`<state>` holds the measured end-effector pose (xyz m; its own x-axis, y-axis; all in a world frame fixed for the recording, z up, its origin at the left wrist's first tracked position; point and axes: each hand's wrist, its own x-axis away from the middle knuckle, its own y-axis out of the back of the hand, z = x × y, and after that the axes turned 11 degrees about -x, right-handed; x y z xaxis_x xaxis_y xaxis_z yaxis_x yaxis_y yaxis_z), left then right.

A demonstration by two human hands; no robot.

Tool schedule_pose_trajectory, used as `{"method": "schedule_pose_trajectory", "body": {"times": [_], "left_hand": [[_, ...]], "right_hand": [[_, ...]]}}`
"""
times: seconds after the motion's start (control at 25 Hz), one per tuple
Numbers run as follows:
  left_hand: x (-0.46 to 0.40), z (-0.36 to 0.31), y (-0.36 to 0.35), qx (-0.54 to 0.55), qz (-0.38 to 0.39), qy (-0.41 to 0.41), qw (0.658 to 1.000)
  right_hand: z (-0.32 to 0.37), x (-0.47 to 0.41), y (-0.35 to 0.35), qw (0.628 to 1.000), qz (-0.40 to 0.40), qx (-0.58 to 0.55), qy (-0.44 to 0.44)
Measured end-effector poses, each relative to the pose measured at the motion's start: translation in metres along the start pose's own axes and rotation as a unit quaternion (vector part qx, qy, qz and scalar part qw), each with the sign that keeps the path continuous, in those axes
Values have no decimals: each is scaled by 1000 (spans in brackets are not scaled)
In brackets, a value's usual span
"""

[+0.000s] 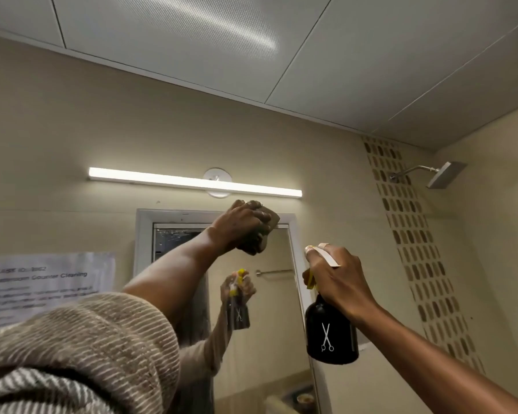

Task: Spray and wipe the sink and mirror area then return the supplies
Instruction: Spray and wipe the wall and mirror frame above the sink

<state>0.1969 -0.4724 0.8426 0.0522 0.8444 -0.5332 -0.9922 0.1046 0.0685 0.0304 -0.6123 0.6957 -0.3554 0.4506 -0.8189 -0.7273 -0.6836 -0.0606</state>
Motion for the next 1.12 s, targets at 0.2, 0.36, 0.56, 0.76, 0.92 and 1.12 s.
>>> {"method": "schedule_pose_trajectory", "body": {"times": [0.2, 0.36, 0.56, 0.76, 0.92, 1.12], "left_hand": [[45, 30, 14, 24, 23, 16, 999], [81, 59, 27, 47, 62, 28, 997], [120, 82, 38, 81, 53, 55, 994], [160, 107, 40, 112, 8, 70, 991], [187, 122, 37, 124, -22, 89, 988], [210, 114, 31, 207, -40, 194, 958]], "right_hand": [[34, 12, -29, 1000, 5, -15, 22], [57, 25, -54, 998, 16, -55, 32], [77, 43, -77, 995, 32, -78, 48], [81, 56, -94, 996, 39, -71, 36], [81, 66, -109, 995, 53, -76, 28], [86, 77, -121, 994, 74, -71, 21]]}}
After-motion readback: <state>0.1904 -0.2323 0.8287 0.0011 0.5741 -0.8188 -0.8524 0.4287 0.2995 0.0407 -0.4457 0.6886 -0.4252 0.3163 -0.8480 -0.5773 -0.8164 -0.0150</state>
